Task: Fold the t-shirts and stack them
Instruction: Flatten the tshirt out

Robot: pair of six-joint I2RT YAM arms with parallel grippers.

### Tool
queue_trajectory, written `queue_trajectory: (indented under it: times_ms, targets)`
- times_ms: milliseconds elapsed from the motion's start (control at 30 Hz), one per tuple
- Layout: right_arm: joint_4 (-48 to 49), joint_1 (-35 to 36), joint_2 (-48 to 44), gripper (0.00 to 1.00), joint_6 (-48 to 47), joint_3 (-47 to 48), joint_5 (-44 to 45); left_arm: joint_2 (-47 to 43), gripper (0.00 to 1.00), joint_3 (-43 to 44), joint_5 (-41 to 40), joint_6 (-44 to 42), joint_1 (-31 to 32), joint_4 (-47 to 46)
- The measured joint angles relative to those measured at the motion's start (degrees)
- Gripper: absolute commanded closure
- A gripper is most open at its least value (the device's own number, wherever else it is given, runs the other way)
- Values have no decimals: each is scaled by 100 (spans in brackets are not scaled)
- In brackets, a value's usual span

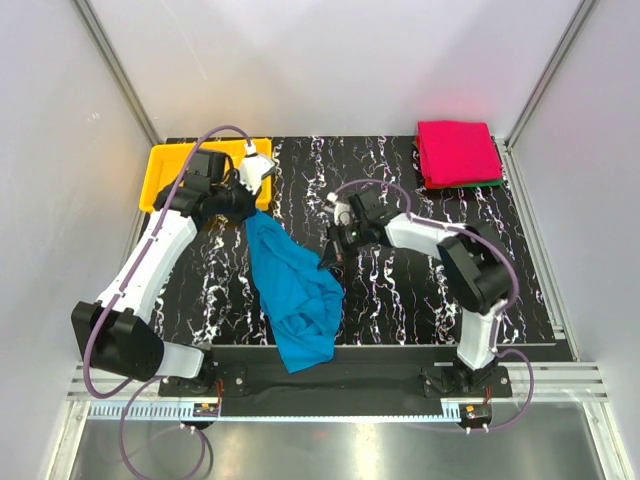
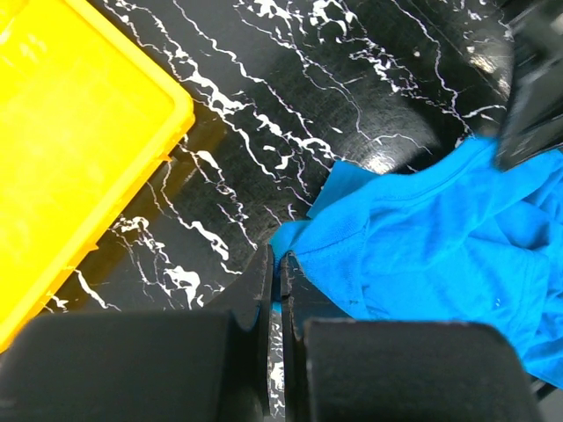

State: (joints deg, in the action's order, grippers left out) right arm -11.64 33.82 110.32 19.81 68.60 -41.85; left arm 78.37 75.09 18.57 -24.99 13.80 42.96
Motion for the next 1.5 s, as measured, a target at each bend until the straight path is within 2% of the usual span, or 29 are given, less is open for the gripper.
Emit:
queue_trajectory:
  times_ms: [133,267,367,467,533,600,700,900,1100,1200,1333,1433,1467,1500]
  targets:
    - [-946,-332,-855,100,-166,356,892,208,100,411,-94,24,-4,151]
    - [-1945,-992,-1637,100,-632,1906,2555,977,100,2044,-216,221,-4,105]
    - [-2114,-1132,-2105,100,-1088,3156,3622,1512,100,3504,-271,407,31,-96]
    - [-2216,-984,-2286,100,-1491,4282,4304,1886,100,4835,-275,553,136,-271]
    - [-2214,-933,-2304,100,-1731,4868,4588,1937,100,5383,-273,605,195,-396]
    - [-2197,-933,-2334,100,-1915,5084,4699,1829,100,5560,-271,619,240,-592]
    - [-2096,-927,-2433,100,-2129,4802,4769,1443,100,5184,-271,553,260,-844]
    - [-1773,-907,-2649,100,-2214,3069,4865,632,100,3176,-227,33,260,-887]
    - [-1351,-920,-2669,100,-2076,1665,5158,529,100,2037,345,-428,374,-92]
    - [-1119,-1080,-2667,100,-1829,1185,5283,367,100,1628,444,-514,813,105]
    - [-778,-1665,-2667,100,-1344,710,5359,546,98,1530,542,-527,1768,203]
    - [-535,-2236,-2667,100,-927,323,5442,1207,59,1945,680,-518,2496,262]
    - [-514,-2452,-2651,77,-800,214,5530,1486,4,2144,699,-529,2688,354]
    - [-509,-2693,-2618,53,-643,146,5628,1755,1,2341,741,-555,2892,487]
